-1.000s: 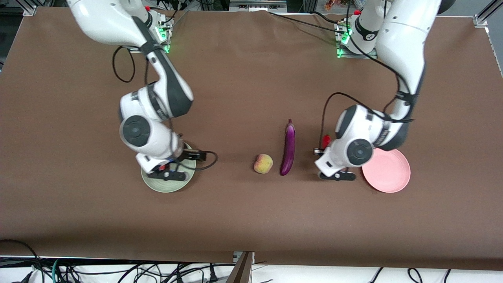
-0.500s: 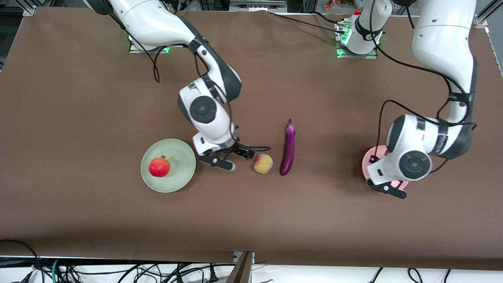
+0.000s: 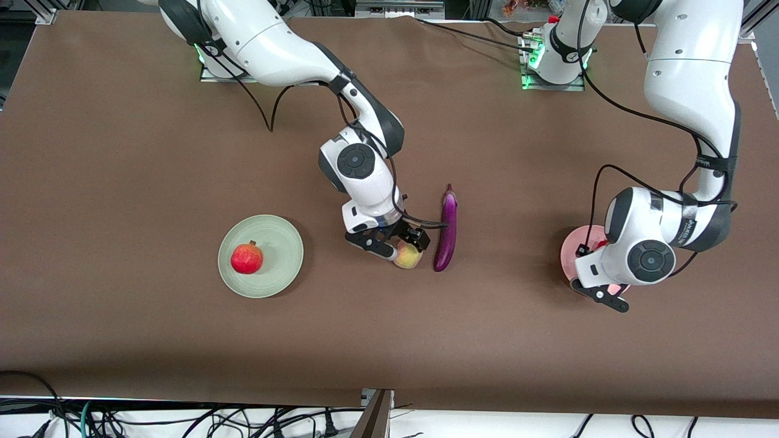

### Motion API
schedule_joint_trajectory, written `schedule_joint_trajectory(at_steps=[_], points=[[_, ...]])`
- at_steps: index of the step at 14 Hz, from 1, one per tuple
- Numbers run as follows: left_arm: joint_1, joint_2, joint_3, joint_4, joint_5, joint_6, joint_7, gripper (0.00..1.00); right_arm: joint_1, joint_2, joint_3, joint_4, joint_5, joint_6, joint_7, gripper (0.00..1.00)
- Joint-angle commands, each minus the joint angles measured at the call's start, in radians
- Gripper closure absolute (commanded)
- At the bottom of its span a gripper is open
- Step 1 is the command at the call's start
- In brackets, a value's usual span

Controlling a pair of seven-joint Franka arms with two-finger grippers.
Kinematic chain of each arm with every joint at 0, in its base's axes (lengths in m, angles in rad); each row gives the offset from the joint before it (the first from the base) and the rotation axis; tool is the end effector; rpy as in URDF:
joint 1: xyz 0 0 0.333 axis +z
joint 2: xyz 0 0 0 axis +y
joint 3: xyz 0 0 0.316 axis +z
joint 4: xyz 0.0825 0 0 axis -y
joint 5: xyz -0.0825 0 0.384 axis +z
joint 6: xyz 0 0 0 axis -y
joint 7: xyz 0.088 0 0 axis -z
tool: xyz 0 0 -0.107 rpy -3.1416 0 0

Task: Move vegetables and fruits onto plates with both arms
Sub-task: 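Place the chili on the pink plate while the right gripper grasps the peach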

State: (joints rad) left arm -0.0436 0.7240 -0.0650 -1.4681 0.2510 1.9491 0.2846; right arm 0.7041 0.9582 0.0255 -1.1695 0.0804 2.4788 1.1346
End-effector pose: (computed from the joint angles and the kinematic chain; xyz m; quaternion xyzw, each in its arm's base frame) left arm 0.6906 -0.0514 0.2354 -0.9578 0.2463 0.1264 0.0769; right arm 0.5973 0.5247 0.2442 -0.9564 0.2311 -0.0726 0.1635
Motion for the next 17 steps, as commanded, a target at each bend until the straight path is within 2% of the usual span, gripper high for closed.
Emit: schedule_joint_trajectory(at_steps=[1, 3, 5, 7, 9, 10, 12, 13, 15, 17], points=[[-0.013, -0.044, -0.033, -0.001, -0.083, -0.064, 0.005, 0.00, 0.018, 0.045, -0.021, 0.048, -0.031, 0.035, 0.020, 0.00], [-0.012, -0.049, -0.067, -0.001, -0.175, -0.065, 0.007, 0.00, 0.021, 0.063, -0.021, 0.048, -0.085, 0.054, 0.024, 0.00], [-0.019, -0.049, -0.099, -0.001, -0.275, -0.061, 0.005, 0.00, 0.023, 0.086, -0.021, 0.048, -0.087, 0.098, 0.028, 0.00], [-0.036, -0.038, -0.128, -0.003, -0.292, -0.039, 0.002, 0.00, 0.026, 0.103, -0.024, 0.045, -0.088, 0.121, 0.028, 0.00], [-0.061, -0.032, -0.128, -0.014, -0.306, -0.009, -0.027, 0.00, 0.037, 0.106, -0.042, 0.036, -0.088, 0.131, 0.027, 0.01], [-0.076, -0.028, -0.128, -0.012, -0.330, -0.006, -0.044, 0.00, 0.035, 0.103, -0.044, 0.030, -0.088, 0.131, 0.019, 0.12], [-0.114, -0.028, -0.128, -0.011, -0.361, 0.031, -0.064, 0.00, 0.026, 0.090, -0.044, 0.030, -0.088, 0.120, 0.001, 0.65], [-0.124, -0.026, -0.128, -0.012, -0.364, 0.046, -0.085, 0.00, 0.026, 0.080, -0.044, 0.030, -0.088, 0.117, -0.001, 0.77], [-0.136, -0.015, -0.130, -0.034, -0.424, 0.111, -0.126, 0.00, -0.006, 0.032, -0.039, 0.028, -0.079, 0.022, -0.019, 0.78], [-0.179, -0.020, -0.134, -0.119, -0.498, 0.248, -0.169, 0.00, -0.060, -0.059, -0.030, 0.024, -0.059, -0.171, -0.151, 0.78]])
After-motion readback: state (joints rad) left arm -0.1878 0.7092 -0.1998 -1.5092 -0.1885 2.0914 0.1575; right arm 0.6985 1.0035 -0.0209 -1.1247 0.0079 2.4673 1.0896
